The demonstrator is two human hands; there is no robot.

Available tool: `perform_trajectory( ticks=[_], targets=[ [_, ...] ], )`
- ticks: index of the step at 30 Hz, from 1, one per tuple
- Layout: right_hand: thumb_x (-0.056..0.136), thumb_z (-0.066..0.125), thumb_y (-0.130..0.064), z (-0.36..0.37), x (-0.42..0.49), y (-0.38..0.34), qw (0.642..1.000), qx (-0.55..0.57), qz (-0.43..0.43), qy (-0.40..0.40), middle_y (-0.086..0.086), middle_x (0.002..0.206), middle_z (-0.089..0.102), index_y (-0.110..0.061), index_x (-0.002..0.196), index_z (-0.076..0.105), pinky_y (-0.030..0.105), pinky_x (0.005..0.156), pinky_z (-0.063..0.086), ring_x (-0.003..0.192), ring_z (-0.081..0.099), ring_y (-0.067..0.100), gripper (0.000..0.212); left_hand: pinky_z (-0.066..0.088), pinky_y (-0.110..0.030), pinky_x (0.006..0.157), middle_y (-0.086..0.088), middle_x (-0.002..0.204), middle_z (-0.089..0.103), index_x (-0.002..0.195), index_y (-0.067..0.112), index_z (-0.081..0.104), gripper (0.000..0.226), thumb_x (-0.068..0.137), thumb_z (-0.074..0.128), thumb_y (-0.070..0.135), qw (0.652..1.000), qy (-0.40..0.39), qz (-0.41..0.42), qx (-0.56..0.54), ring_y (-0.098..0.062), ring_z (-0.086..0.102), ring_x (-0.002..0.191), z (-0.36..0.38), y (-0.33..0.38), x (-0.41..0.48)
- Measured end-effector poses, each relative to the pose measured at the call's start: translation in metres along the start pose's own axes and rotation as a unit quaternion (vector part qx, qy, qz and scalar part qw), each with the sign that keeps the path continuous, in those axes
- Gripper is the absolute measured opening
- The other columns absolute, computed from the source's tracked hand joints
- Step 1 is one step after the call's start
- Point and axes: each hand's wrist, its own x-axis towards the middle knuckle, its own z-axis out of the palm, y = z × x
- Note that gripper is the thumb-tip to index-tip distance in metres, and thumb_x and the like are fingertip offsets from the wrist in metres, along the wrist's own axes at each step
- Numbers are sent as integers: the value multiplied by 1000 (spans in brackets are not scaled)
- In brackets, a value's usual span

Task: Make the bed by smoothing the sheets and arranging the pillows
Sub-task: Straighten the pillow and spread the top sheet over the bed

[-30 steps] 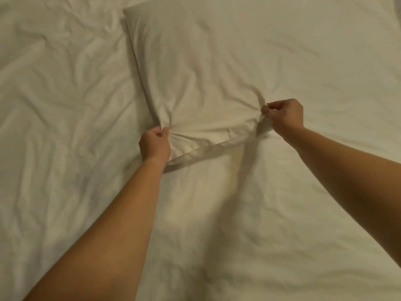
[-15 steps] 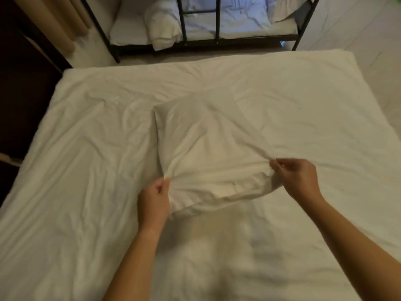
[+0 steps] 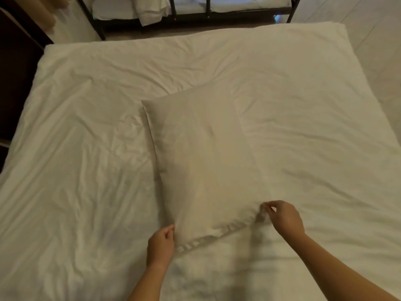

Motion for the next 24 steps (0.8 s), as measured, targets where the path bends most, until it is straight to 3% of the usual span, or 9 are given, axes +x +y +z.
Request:
perform_trajectory(
  ticks=[4,9,14,19,24],
  targets=[
    [98,56,-45,-5,26,-28,999,-5,-34,22,-5,115,73,-34,117,74,32,78,49,106,67,21,28,53,-33,92,-6,121,74,122,19,75,28,100,60,24,999,29,-2,-33,-27,69,112,-10,18,28],
    [98,55,-46,-11,70,-78,993,25,-101,61,-1,132,64,-31,135,63,38,88,52,117,62,24,40,47,-38,107,-14,141,62,146,14,56,51,99,63,34,993,60,41,-98,-30,59,129,-23,60,83],
    [95,58,-57,-3,123,-129,990,20,-136,41,3,162,30,-42,156,30,48,111,40,144,34,33,69,25,-38,122,-18,160,33,158,25,37,74,94,68,46,988,92,88,-86,-34,33,147,-21,110,143],
    [89,46,-79,9,172,-165,990,8,-141,10,-1,170,6,-56,155,4,54,118,29,153,16,35,82,11,-40,126,-9,170,8,161,46,15,92,85,60,74,988,74,90,-101,-28,12,156,-12,145,192],
    [81,41,-91,16,201,-166,991,25,-130,-6,-1,170,2,-59,154,3,51,124,19,155,11,32,88,7,-41,128,-8,171,3,161,48,7,102,79,56,84,991,42,72,-109,-20,1,158,10,140,222]
  ],
)
